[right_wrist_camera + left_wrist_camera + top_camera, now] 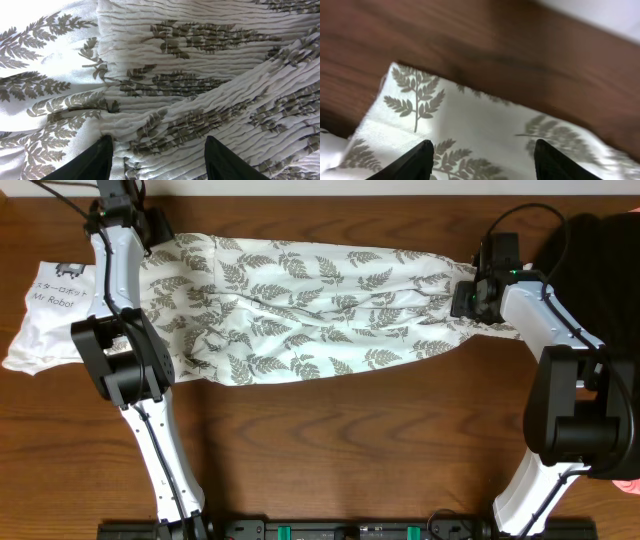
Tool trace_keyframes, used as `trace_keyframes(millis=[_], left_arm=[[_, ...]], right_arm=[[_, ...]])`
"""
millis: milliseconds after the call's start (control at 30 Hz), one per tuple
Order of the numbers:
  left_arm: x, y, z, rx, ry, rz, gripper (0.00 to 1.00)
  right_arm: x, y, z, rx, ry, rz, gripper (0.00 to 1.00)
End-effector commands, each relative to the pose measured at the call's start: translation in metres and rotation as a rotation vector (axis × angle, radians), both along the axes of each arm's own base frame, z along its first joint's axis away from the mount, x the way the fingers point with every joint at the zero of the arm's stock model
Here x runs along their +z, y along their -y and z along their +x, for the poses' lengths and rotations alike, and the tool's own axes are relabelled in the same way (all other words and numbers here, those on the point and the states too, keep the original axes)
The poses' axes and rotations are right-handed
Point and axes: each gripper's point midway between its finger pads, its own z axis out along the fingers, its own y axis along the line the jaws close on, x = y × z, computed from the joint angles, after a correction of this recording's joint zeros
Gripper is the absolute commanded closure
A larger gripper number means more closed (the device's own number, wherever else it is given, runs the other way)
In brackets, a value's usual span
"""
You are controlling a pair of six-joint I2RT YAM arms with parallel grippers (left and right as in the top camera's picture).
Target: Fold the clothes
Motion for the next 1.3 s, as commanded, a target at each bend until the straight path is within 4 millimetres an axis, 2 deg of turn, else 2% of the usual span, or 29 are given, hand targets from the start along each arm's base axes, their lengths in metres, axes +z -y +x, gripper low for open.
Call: trace_keyframes(millis=[0, 267, 600, 633, 667, 700, 733, 800, 933, 967, 1033, 1167, 1267], left_arm=[[-0.014, -0.007, -0.001, -0.005, -0.025, 0.028, 0.35], [-0.049, -0.01, -0.006, -0.002, -0.08, 0.016, 0.32], [-0.074, -0.011, -0.013, -0.014, -0.133, 0.028, 0.32], [-0.076, -0.011, -0.013, -0.015, -0.137, 0.027, 0.34], [-0.078, -0.01, -0.014, -0.016, -0.143, 0.027, 0.42], [-0.079, -0.01, -0.015, -0.018, -0.148, 0.026, 0.56], [-0.08, -0.01, -0.016, -0.018, -0.15, 0.026, 0.61], [-0.08, -0.01, -0.016, -0.018, -0.153, 0.025, 0.7], [-0.079, -0.01, -0.016, -0.018, -0.152, 0.025, 0.81], [-0.079, -0.01, -0.016, -0.018, -0.153, 0.025, 0.88], [-0.079, -0.01, -0.017, -0.018, -0.154, 0.024, 0.94], [-0.077, -0.008, -0.017, -0.022, -0.156, 0.021, 0.94], [-0.066, -0.009, -0.015, -0.021, -0.137, 0.025, 0.94]], right_arm=[[-0.007, -0.003, -0.003, 0.013, -0.019, -0.005, 0.43], [-0.007, -0.003, -0.004, 0.013, -0.024, -0.005, 0.43], [-0.007, -0.003, -0.004, 0.013, -0.023, -0.005, 0.44], [-0.007, -0.003, -0.004, 0.013, -0.022, -0.005, 0.44], [-0.007, -0.003, -0.004, 0.013, -0.022, -0.005, 0.45], [-0.007, -0.003, -0.004, 0.013, -0.022, -0.005, 0.45], [-0.007, -0.003, -0.004, 0.013, -0.023, -0.005, 0.45], [-0.007, -0.003, -0.004, 0.013, -0.023, -0.005, 0.45], [-0.007, -0.003, -0.004, 0.013, -0.023, -0.005, 0.45], [-0.007, -0.003, -0.004, 0.013, -0.023, -0.005, 0.45], [-0.007, -0.003, -0.004, 0.013, -0.023, -0.006, 0.45], [-0.007, -0.003, -0.004, 0.012, -0.023, -0.005, 0.45], [-0.007, -0.003, -0.003, 0.013, -0.019, -0.005, 0.45]])
